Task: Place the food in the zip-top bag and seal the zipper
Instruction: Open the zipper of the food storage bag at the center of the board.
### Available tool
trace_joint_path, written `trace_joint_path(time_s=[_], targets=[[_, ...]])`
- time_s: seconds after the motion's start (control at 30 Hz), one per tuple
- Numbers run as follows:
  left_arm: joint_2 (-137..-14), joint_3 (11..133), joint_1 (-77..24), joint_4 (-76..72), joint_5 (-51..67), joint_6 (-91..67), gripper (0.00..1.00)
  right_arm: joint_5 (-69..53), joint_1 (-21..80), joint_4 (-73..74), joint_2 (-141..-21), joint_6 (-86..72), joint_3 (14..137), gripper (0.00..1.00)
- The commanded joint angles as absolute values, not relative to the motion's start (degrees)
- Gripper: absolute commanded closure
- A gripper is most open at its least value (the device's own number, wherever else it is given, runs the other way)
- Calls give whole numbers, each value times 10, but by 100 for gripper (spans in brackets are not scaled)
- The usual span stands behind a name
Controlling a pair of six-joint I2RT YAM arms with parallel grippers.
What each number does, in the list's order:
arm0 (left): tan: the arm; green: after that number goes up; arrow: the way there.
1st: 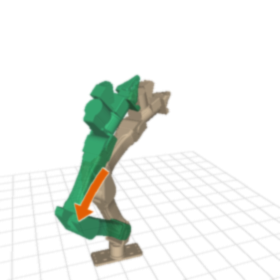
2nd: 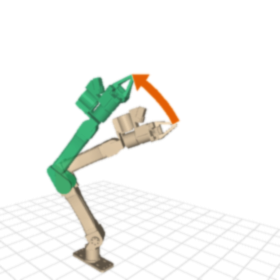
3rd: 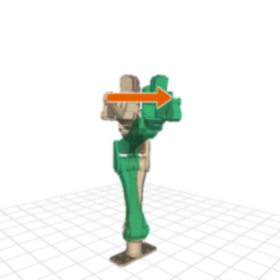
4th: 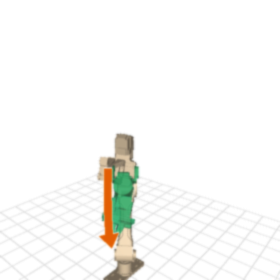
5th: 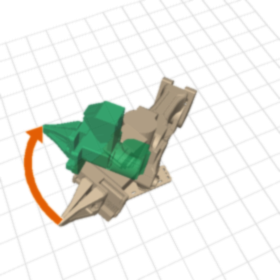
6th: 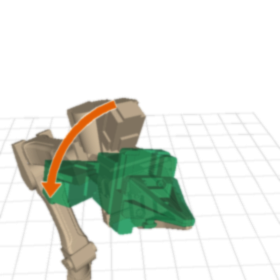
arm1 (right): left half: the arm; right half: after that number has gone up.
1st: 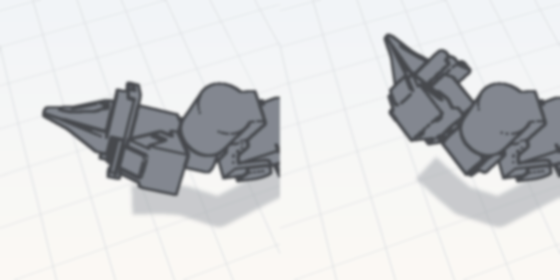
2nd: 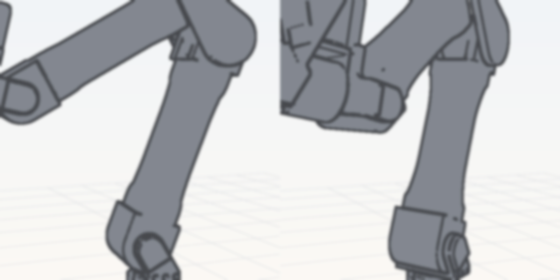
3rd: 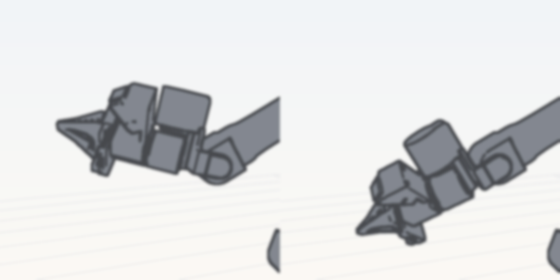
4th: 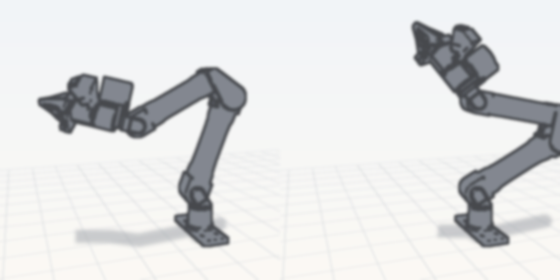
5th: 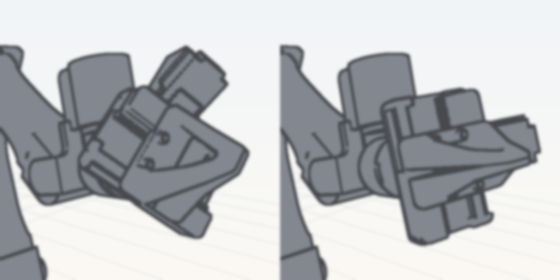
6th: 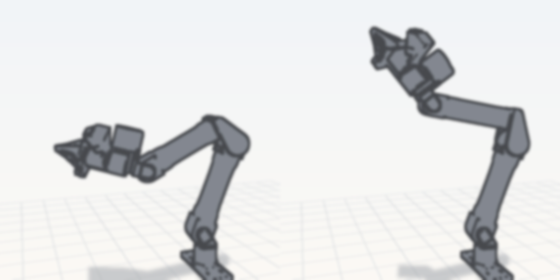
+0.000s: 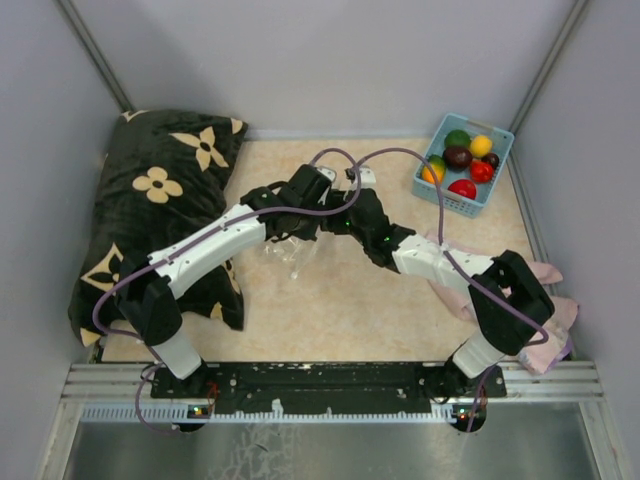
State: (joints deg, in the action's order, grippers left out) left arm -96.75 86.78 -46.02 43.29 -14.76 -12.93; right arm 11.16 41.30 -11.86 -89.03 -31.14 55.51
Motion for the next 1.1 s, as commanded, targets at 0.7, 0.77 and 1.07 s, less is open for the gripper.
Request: trace_joint_path(time_s=[0.7, 0.77, 1.07], targets=[[-979, 862, -462, 435, -192, -147, 100, 118, 396, -120, -806, -335, 451, 58], [-976, 863, -462, 436, -187, -148, 100, 120, 392, -128, -814, -335, 446, 59], [-954, 851, -463, 417, -157, -145, 100, 20, 389, -256, -839, -346, 441, 55]])
